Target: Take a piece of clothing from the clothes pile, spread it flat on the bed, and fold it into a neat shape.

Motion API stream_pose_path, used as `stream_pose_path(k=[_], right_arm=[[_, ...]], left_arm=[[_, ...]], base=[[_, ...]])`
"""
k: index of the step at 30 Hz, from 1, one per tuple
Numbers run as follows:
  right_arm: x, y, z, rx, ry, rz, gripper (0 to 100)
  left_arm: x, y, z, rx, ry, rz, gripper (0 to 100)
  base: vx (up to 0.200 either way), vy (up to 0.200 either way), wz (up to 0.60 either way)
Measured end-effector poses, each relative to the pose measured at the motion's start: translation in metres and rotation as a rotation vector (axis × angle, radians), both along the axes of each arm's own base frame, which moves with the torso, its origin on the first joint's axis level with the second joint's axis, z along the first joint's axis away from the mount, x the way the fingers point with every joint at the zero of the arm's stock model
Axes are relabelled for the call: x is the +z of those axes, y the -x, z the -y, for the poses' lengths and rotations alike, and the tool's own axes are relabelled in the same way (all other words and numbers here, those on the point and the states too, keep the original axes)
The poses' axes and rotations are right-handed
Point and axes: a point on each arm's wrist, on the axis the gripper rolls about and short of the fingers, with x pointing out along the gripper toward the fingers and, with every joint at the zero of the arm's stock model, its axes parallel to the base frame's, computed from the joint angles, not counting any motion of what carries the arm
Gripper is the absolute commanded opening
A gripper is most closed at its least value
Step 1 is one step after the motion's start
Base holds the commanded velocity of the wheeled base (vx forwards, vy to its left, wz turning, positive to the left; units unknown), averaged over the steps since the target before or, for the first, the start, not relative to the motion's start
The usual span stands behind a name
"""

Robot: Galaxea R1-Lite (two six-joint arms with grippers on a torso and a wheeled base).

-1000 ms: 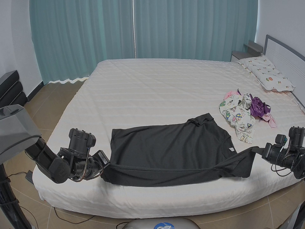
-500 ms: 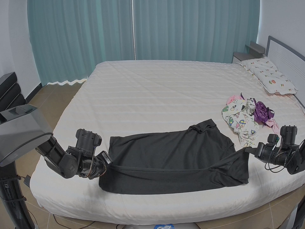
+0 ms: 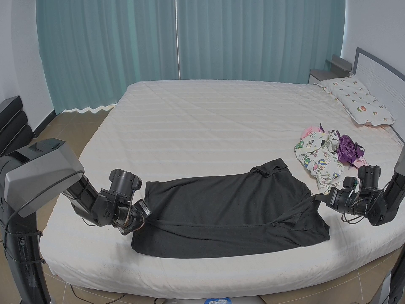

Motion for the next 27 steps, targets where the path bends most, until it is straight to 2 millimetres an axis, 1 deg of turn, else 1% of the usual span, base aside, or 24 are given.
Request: stream_pose_path(k=[4, 5, 11, 17, 21, 27], right_arm=[[-0.004, -0.008, -0.002, 0.005, 0.001, 0.002, 0], [-0.005, -0.010, -0.003, 0.009, 0.002, 0.002, 0], [-0.009, -0.010, -0.009, 0.028, 0.000, -0.016, 0], [-0.006, -0.002, -0.011, 0.034, 0.000, -0.027, 0], [-0.002, 0.009, -0.012, 0.037, -0.006, -0.071, 0], [0.003, 0.031, -0.014, 0.048, -0.023, -0.209, 0]], left_arm=[[-0.004, -0.005, 0.001, 0.002, 0.000, 0.000, 0], [-0.005, -0.006, 0.002, 0.001, 0.000, 0.000, 100], [-0.008, -0.007, 0.002, 0.001, -0.005, -0.017, 100], [-0.010, -0.006, -0.002, 0.014, -0.011, -0.043, 100], [-0.008, -0.005, -0.011, 0.042, -0.005, -0.048, 100], [-0.005, 0.002, -0.020, 0.058, 0.008, -0.064, 100]], base=[[0.000, 0.000, 0.00], [0.000, 0.000, 0.00], [0.000, 0.000, 0.00], [0.000, 0.000, 0.00], [0.000, 0.000, 0.00], [0.000, 0.000, 0.00]])
